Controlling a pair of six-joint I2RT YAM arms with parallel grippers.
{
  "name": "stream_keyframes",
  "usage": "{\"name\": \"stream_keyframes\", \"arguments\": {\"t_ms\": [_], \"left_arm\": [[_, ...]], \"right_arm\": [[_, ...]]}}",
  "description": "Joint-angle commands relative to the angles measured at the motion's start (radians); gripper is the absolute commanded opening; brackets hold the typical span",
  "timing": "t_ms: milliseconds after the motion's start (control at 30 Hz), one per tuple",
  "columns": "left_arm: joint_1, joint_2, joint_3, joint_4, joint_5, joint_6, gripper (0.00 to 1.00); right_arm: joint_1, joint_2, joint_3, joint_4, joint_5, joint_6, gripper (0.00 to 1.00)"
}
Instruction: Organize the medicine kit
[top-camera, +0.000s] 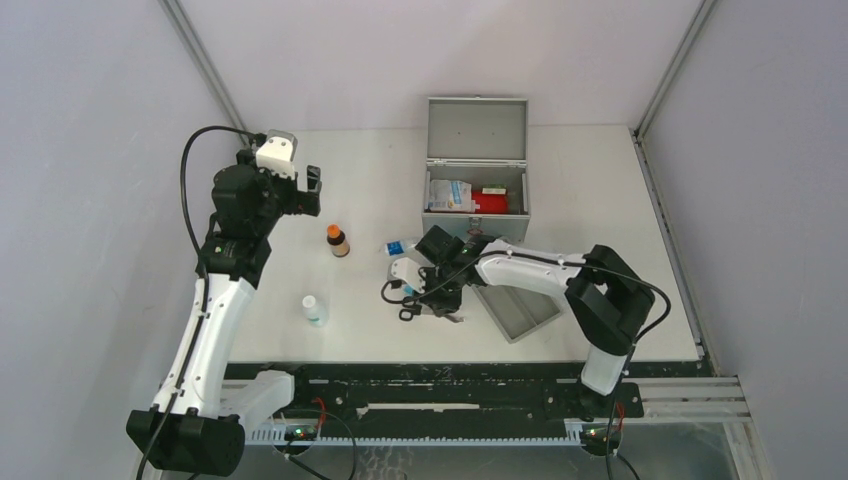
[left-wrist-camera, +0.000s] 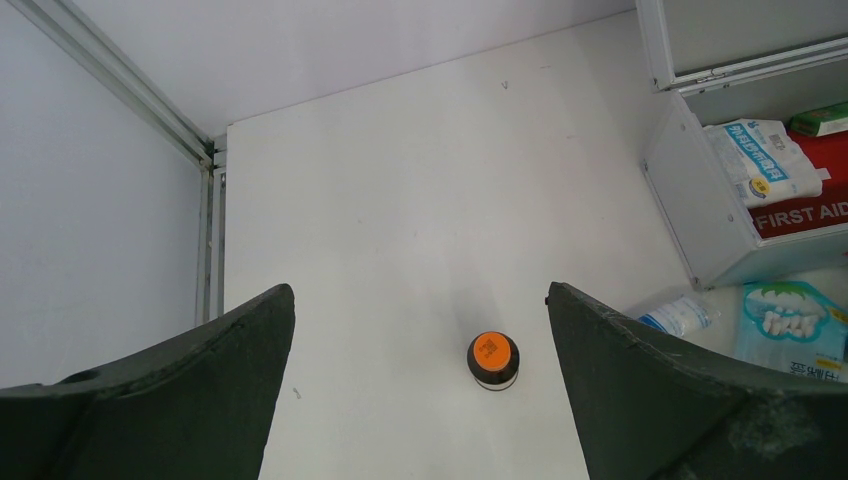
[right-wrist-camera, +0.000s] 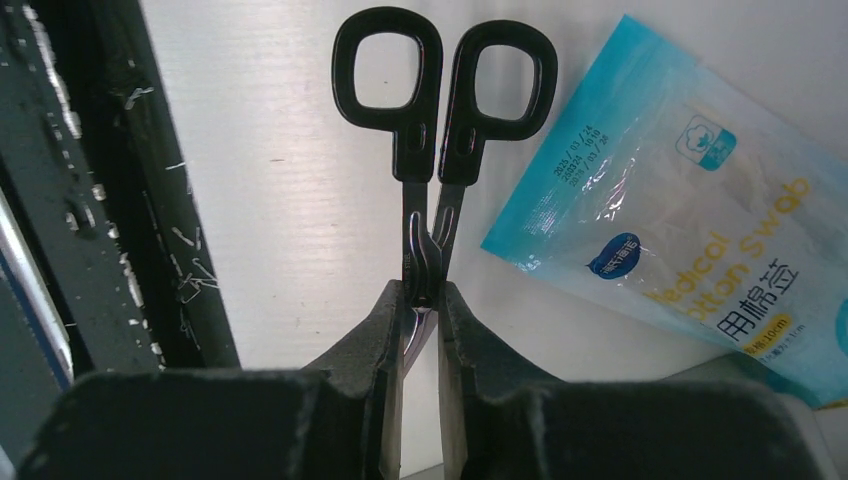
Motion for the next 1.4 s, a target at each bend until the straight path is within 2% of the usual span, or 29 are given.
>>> {"name": "stream_keyframes", "arguments": {"t_ms": [0, 267, 500, 733, 1067, 1267, 1367], "left_arm": [[0.005, -0.014, -0.003, 0.027, 0.007, -0.001, 1.00], [0.005, -0.016, -0.002, 0.027, 0.008, -0.001, 1.00], [0.005, -0.020, -0.003, 0.027, 0.007, -0.002, 1.00], [0.005, -0.022, 0.001, 0.022, 0.008, -0.002, 1.00], [0.005, -0.022, 0.001, 0.021, 0.006, 0.000, 1.00], [0.006, -0.023, 0.000, 0.018, 0.004, 0.002, 1.00], [0.006, -0.018, 0.000, 0.019, 0.004, 0.003, 1.00]], "right_arm": [[0.010, -0.080, 0.004, -0.014, -0.044, -0.033, 0.00], [-0.014, -0.158, 0.025, -0.033, -0.008, -0.068, 0.00], [-0.115, -0.221, 0.119, -0.075, 0.019, -0.175, 0.00], [-0.251, -0.213, 0.250, -0.104, 0.015, -0.302, 0.00], [-0.471, -0.039, 0.489, -0.174, -0.043, -0.568, 0.00], [-0.541, 0.136, 0.674, -0.281, -0.054, -0.663, 0.00], [-0.558, 0.192, 0.714, -0.303, -0.054, -0.688, 0.00]]}}
